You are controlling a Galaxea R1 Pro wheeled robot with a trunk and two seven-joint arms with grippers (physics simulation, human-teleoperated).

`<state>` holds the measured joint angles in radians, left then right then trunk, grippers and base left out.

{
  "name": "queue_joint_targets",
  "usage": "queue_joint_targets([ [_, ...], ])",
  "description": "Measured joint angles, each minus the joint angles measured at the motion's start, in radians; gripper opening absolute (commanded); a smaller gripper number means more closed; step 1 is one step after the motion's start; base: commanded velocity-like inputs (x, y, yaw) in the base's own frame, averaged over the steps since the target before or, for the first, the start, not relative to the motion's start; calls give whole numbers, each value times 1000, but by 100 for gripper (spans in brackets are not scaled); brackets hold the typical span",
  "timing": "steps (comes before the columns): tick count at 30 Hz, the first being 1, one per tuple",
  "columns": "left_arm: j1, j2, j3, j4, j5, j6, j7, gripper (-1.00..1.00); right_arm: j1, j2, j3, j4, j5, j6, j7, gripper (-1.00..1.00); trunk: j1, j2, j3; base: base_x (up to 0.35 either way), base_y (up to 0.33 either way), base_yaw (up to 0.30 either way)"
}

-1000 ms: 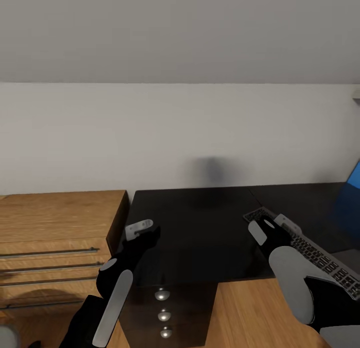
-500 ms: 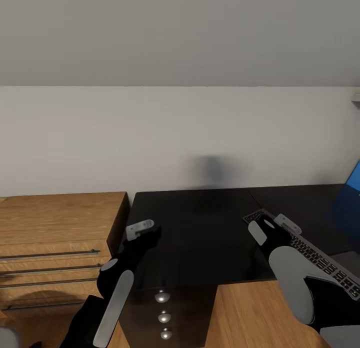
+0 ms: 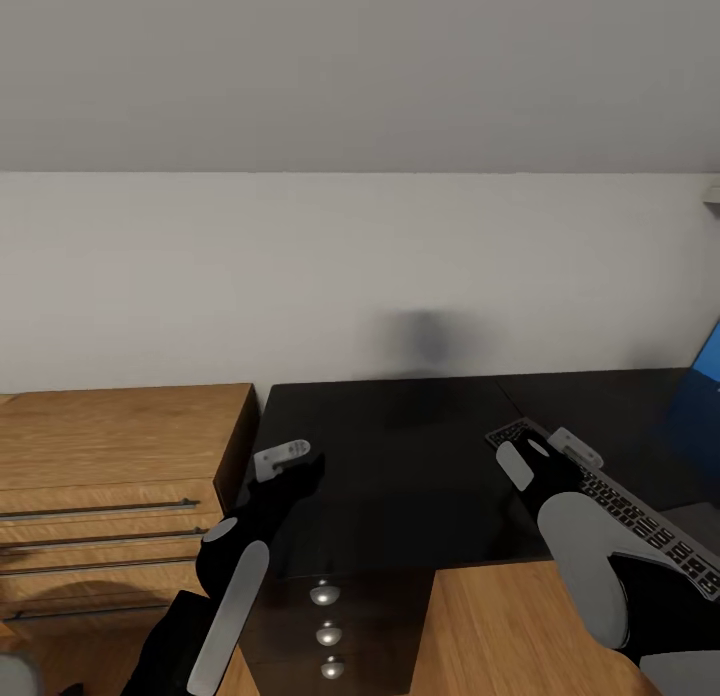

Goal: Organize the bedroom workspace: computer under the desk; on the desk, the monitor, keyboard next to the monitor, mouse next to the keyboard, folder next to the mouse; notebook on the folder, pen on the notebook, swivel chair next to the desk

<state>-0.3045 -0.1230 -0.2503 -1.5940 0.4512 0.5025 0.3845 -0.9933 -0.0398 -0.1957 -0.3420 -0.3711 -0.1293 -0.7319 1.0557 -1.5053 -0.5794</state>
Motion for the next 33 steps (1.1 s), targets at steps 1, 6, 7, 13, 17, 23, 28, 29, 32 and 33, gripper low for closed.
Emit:
queue_joint_targets([
  [1, 0, 0, 0, 0, 0, 0, 0, 100, 0, 0, 0, 0, 1, 0, 0, 100, 0, 0, 0, 0, 0, 0],
  [6, 0, 0, 0, 0, 0, 0, 0, 100, 0, 0, 0, 0, 9, -1, 0, 100, 0, 0, 0, 0, 0, 0],
  [7, 0, 0, 0, 0, 0, 0, 0, 100, 0, 0, 0, 0, 10, -1, 0, 100, 0, 0, 0, 0, 0, 0],
  [13, 0, 0, 0, 0, 1, 0, 0, 100, 0, 0, 0, -1, 13, -1, 0, 100, 0, 0, 0, 0, 0, 0],
  [17, 0, 0, 0, 2, 1, 1, 0, 100, 0, 0, 0, -1, 13, -1, -1, 100, 0, 0, 0, 0, -57, 0],
  [23, 0, 0, 0, 3, 1, 1, 0, 100, 0, 0, 0, -1, 14, -1, -2, 100, 0, 0, 0, 0, -239, 0],
  [28, 0, 0, 0, 3, 2, 2, 0, 100, 0, 0, 0, -1, 14, -1, -2, 100, 0, 0, 0, 0, -225, 0],
  [29, 0, 0, 0, 3, 2, 2, 0, 100, 0, 0, 0, -1, 14, -1, -2, 100, 0, 0, 0, 0, -117, 0],
  [32, 0, 0, 0, 3, 2, 2, 0, 100, 0, 0, 0, 0, 14, -1, -1, 100, 0, 0, 0, 0, -47, 0],
  [33, 0, 0, 0, 3, 2, 2, 0, 100, 0, -2, 0, 0, 14, -2, 1, 100, 0, 0, 0, 0, -5, 0],
])
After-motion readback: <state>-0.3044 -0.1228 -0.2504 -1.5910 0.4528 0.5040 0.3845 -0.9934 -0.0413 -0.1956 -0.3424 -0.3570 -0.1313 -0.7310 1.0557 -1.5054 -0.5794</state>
